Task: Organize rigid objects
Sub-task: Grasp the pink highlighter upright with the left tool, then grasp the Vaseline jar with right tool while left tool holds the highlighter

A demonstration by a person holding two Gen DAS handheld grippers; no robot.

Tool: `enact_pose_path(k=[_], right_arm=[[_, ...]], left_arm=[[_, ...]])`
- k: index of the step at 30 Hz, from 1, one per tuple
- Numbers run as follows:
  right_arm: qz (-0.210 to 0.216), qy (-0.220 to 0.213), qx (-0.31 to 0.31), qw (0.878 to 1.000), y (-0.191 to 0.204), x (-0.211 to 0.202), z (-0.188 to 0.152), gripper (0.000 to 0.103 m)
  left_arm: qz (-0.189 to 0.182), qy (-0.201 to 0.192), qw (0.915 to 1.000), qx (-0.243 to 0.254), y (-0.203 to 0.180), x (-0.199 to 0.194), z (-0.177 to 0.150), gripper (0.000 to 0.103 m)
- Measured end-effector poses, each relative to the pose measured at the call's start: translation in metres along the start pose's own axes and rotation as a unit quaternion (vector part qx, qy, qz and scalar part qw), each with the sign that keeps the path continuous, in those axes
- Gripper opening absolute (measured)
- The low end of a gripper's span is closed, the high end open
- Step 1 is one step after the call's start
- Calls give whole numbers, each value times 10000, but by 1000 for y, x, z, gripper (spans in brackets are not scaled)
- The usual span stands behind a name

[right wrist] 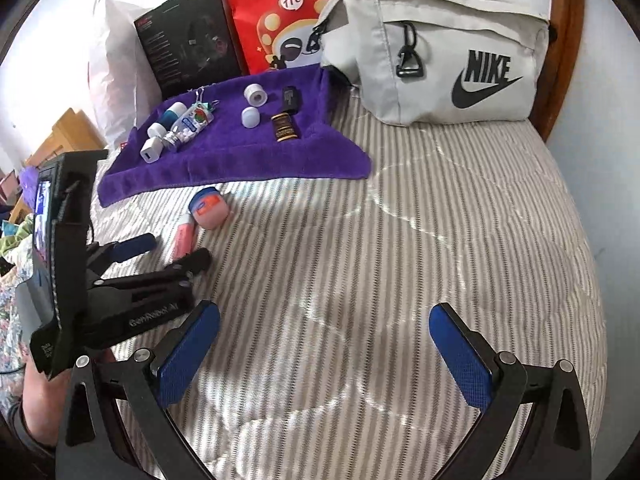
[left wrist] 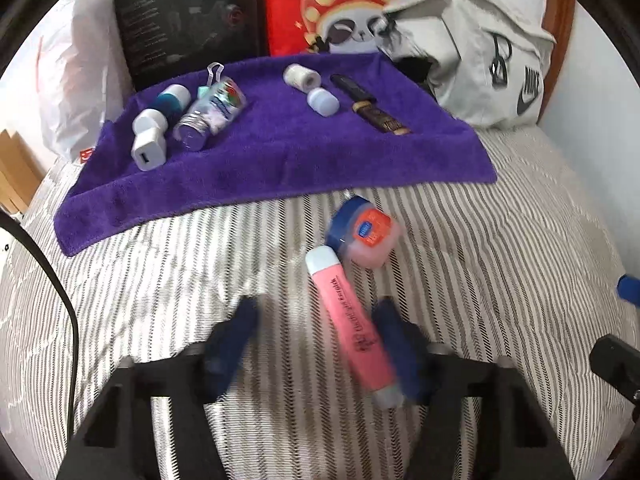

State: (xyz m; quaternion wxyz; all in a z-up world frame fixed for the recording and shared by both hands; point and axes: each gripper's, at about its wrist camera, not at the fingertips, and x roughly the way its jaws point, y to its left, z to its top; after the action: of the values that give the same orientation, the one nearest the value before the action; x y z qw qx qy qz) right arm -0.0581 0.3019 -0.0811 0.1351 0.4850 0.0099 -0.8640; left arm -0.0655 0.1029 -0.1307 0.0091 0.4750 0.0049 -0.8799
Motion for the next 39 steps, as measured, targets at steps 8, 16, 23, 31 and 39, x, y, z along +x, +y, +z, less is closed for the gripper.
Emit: enact_pose_path(k=[8, 16, 23, 31, 39], right_arm=[[399, 38, -4, 9992, 4, 15, -2, 99], [661, -47, -306, 9973, 33, 32, 8, 98], [657, -18, -798, 9946, 59, 58, 22, 86], [703, 99, -1068, 9917, 77, 82, 28, 69], [430, -74, -1382, 9894, 97, 94, 35, 69]], left_arm=[[-484, 51, 9986, -201, 34, -4, 0, 16], [-515, 116, 9983, -246, 56, -10, -7, 16], [-605, 89, 9977, -294, 79, -19, -12, 16], [-749, 105, 9961, -453, 105, -21, -23, 16], [-1017, 134, 9936, -477, 114, -17, -26, 16]])
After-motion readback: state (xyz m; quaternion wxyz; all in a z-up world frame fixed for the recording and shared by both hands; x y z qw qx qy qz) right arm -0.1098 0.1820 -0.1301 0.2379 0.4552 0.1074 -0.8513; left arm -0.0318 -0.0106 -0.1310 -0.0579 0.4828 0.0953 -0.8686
